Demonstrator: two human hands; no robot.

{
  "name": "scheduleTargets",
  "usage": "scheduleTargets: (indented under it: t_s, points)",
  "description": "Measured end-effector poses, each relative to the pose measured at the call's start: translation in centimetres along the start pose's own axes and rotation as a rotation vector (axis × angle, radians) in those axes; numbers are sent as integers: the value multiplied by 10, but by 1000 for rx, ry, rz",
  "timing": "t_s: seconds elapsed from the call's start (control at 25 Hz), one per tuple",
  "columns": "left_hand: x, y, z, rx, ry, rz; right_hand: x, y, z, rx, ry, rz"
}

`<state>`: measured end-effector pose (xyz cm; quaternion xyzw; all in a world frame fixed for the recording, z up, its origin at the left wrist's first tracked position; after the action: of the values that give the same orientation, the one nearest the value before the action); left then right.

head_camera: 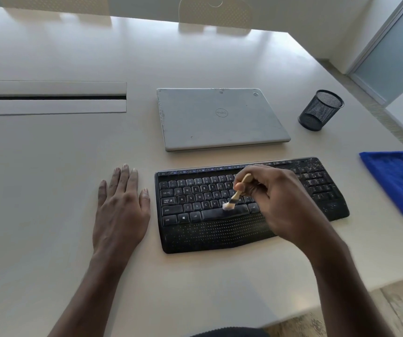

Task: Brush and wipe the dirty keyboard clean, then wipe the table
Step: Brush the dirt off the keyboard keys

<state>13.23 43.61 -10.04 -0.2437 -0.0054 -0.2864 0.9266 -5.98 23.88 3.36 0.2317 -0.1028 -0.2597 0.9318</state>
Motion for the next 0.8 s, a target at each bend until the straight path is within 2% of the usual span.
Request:
scheduleTargets:
  t_s: [0.2,0.32,0.52,0.72,0.8]
  points:
    - [1,1,-1,-1,-1,-1,-4,-26,17,-84,-115,-132]
    - [1,0,-1,-3,-3,-1,-9,-20,25,-56,-204,-113]
    - [1,1,0,3,-8,-7,-13,-16,8,-7,-141,-77]
    - [-1,1,-1,3,-9,-7,-30,-29,29,-78,-410,-151]
    - [0,0,0,3,-8,-5,-33,-27,24,-46,-419,-145]
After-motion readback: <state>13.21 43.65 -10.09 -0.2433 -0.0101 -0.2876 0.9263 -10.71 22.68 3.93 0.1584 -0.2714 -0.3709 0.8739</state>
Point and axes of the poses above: each hand's wrist, its own x-axis towards the middle knuckle, its own z-axis out of the back of the hand, y = z × x, the point moved 8 cm from there along x, towards the middle knuckle, and after that the axes turned 6 degrees about -x, right-handed, at the moved point
